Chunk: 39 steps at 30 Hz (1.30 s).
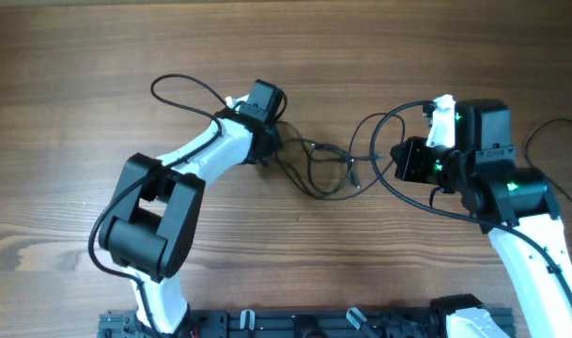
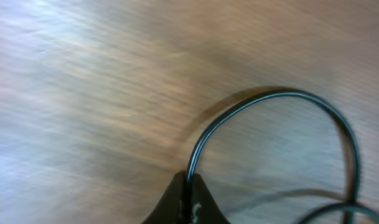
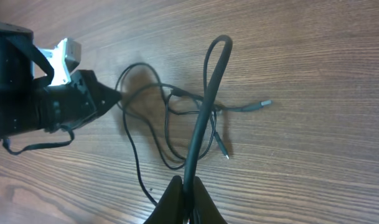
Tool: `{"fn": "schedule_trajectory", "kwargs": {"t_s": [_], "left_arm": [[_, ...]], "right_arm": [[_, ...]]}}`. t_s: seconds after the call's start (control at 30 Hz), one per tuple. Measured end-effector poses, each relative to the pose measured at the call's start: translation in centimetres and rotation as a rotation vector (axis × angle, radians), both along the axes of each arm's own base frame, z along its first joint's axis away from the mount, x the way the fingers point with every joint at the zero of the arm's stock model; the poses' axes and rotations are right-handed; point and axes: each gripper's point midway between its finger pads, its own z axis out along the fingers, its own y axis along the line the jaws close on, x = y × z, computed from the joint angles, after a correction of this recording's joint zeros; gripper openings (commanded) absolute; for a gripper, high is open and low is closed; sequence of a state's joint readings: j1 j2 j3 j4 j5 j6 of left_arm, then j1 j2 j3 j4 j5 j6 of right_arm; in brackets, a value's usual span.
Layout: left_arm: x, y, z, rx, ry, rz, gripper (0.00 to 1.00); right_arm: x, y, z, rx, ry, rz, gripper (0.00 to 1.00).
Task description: Untangle cables
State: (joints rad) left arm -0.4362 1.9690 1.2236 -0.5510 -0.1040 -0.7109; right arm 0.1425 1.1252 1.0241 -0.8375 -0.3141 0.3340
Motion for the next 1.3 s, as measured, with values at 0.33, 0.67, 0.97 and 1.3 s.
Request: {"fn": "schedule_trajectory", "kwargs": {"t_s": [0.33,0.67,0.97,1.3], "left_arm": [[-1.6,12.7,7.0,0.122,0.024,0.268,0.04],[-5.9,26.4,13.2,0.077,-0.037,0.686,0.04],[-4.9,22.3,12.9,-0.065,-0.013,0.537,0.04],[-2.0,11.6,14.0,-0.161,-0.102,0.017,0.04]], "right_arm": [[2.5,-9.5,8.5,-0.196,-0.168,-0.358,0.04],[-2.1,-21.9,13.0,-0.208,-0.169,-0.936,0.04],[1.9,-18.2,9.1,-0.07,-0.039,-0.653,0.04],[4.4,-5.9,6.0,0.001,0.017,-0.04,0.05]]}}
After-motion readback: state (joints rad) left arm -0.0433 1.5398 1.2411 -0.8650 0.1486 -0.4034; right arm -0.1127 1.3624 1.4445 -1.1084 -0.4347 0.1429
